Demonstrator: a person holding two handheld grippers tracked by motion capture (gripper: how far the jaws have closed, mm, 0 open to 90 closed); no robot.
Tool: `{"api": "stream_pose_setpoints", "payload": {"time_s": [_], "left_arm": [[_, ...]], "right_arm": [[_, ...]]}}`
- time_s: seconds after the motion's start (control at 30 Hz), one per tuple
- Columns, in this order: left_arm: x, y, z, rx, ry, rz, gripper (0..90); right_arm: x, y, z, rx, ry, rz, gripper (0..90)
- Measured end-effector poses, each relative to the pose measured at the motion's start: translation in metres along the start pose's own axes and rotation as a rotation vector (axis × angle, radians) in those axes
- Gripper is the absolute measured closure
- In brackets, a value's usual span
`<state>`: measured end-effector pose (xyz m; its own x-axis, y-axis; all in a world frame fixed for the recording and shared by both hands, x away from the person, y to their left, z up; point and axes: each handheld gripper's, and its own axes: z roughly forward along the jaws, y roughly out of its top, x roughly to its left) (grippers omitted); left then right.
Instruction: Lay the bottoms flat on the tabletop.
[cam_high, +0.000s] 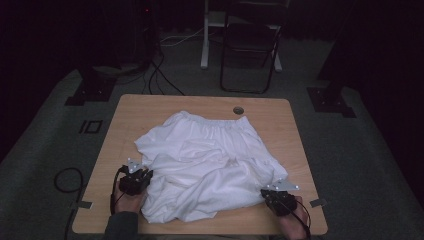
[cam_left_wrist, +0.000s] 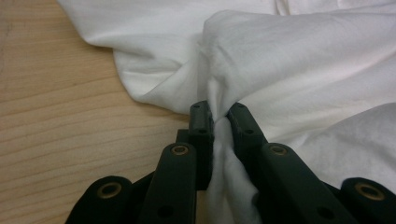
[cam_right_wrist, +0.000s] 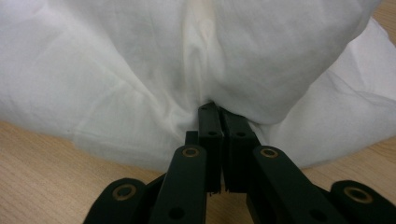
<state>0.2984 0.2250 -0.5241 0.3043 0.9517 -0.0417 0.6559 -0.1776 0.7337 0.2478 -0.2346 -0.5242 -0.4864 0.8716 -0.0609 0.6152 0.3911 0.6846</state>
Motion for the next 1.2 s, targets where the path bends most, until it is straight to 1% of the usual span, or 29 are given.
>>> {"api": "stream_pose_setpoints", "payload": {"time_s": [0.07,0.1,0.17,0.23,0.27,0.33,0.37,0.43,0.5,0.6,0.63,0.67,0.7,0.77,0.87,0.9,0.97,1.03,1.1,1.13,1.17,1.2], "left_arm": [[0.001,0.001,0.000,-0.001,-0.006,-0.005,81.0],[0.001,0.001,0.000,-0.006,-0.017,-0.003,80.2],[0.001,0.003,-0.003,-0.021,-0.022,0.005,74.4],[0.000,0.007,-0.007,-0.044,-0.046,0.000,69.0],[-0.001,0.009,-0.009,-0.058,-0.050,-0.001,66.2],[-0.003,0.016,-0.012,-0.074,-0.059,0.003,61.3],[-0.005,0.021,-0.013,-0.086,-0.066,0.008,59.6],[-0.011,0.030,-0.014,-0.098,-0.076,0.025,56.9],[-0.018,0.039,-0.013,-0.109,-0.096,0.051,55.5],[-0.032,0.050,-0.008,-0.109,-0.114,0.089,52.8],[-0.038,0.054,-0.006,-0.110,-0.127,0.103,52.4],[-0.038,0.054,-0.006,-0.110,-0.127,0.103,51.1],[-0.049,0.060,0.000,-0.105,-0.147,0.131,49.7],[-0.061,0.064,0.008,-0.094,-0.162,0.158,48.5],[-0.077,0.067,0.023,-0.065,-0.181,0.188,46.7],[-0.081,0.066,0.026,-0.059,-0.190,0.196,45.6],[-0.092,0.064,0.038,-0.029,-0.219,0.214,45.1],[-0.100,0.061,0.050,0.018,-0.241,0.223,44.4],[-0.106,0.056,0.060,0.052,-0.238,0.233,43.7],[-0.108,0.054,0.064,0.065,-0.237,0.232,44.4],[-0.109,0.051,0.068,0.086,-0.230,0.237,46.7],[-0.109,0.049,0.070,0.092,-0.222,0.236,50.9]], "right_arm": [[0.002,0.002,0.000,-0.001,-0.005,-0.006,87.4],[0.002,0.002,0.000,-0.004,-0.005,-0.009,87.0],[0.003,0.003,-0.002,-0.015,0.008,-0.017,85.2],[0.002,0.005,-0.003,-0.036,0.020,-0.022,79.6],[0.002,0.007,-0.005,-0.056,0.035,-0.020,76.1],[0.002,0.012,-0.010,-0.093,0.047,-0.023,69.5],[0.002,0.016,-0.012,-0.110,0.053,-0.025,67.8],[0.004,0.028,-0.017,-0.157,0.064,-0.031,65.6],[0.007,0.040,-0.020,-0.191,0.069,-0.043,63.7],[0.013,0.061,-0.017,-0.216,0.073,-0.066,62.0],[0.015,0.066,-0.015,-0.219,0.074,-0.071,61.9],[0.017,0.074,-0.010,-0.219,0.072,-0.076,61.5],[0.019,0.080,-0.005,-0.219,0.069,-0.075,61.2],[0.021,0.090,0.006,-0.210,0.064,-0.067,60.9],[0.026,0.102,0.024,-0.190,0.047,-0.059,60.8],[0.027,0.106,0.029,-0.182,0.039,-0.062,60.8],[0.029,0.112,0.041,-0.162,0.024,-0.063,60.9],[0.028,0.116,0.053,-0.129,0.013,-0.060,61.1],[0.028,0.117,0.066,-0.096,0.010,-0.061,61.0],[0.027,0.116,0.072,-0.066,0.008,-0.067,60.6],[0.028,0.114,0.078,-0.042,0.004,-0.072,60.0],[0.028,0.111,0.082,-0.018,0.002,-0.079,59.4]]}}
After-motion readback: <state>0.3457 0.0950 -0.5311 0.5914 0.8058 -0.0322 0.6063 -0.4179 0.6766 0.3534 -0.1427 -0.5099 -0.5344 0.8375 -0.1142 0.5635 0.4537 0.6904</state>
